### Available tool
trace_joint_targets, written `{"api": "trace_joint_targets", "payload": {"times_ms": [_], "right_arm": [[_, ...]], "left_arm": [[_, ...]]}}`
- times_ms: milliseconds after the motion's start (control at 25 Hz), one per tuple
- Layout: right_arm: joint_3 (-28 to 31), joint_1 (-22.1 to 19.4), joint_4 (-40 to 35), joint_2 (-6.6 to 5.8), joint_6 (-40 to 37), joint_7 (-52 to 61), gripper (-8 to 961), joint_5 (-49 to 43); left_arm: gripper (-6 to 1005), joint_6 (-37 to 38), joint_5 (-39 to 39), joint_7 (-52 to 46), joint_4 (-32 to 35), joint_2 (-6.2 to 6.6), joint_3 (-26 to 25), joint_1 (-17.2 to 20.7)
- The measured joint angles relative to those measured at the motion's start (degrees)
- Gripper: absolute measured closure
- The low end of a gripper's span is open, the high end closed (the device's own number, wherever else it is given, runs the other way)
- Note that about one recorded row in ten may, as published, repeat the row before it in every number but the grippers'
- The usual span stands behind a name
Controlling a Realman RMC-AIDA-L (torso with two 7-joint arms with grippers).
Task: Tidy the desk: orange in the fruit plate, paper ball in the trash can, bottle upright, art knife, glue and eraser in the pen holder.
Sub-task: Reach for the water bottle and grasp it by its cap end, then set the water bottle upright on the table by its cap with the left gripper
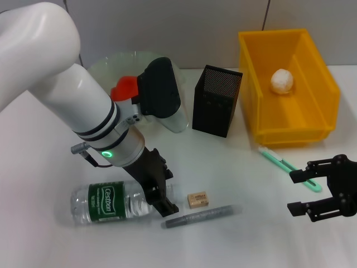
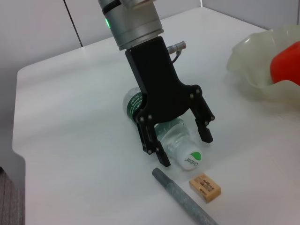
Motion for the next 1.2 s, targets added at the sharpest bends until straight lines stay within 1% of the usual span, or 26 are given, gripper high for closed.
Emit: {"api": "trace_joint_targets", "payload": {"times_ms": [280,600,800,840,960,1080,1200], "right_arm": [[0.00,-0.13,-0.01,0.00,0.00,0.09,190,0.00],[0.54,-0.21,0.00,-0.07,0.00,0.19,191,0.00],[0.56,-0.29,0.00,-0.07,-0.01,0.19,191,0.00],[0.56,-0.32,0.00,-0.07,0.00,0.19,191,0.00],[0.68,-0.38,0.00,-0.07,-0.01,0.19,190,0.01],[0.95,-0.38,0.00,-0.07,-0.01,0.19,190,0.01],[1.33,-0.39,0.00,-0.07,0.00,0.19,190,0.01]], "left_arm": [[231,-0.02,0.36,-0.30,-0.85,0.00,0.39,-0.36],[450,-0.12,0.31,-0.88,-0.79,0.00,1.55,-0.39],[541,0.88,0.01,-1.04,0.64,0.00,0.88,-0.09],[559,1.51,-0.01,-1.13,1.49,0.02,0.40,0.12],[559,4.14,-0.09,-1.06,4.16,0.22,-2.26,0.85],[559,7.74,-0.25,0.09,7.01,0.48,-6.93,1.86],[559,11.18,-0.31,1.80,8.43,0.72,-13.12,2.25]]}}
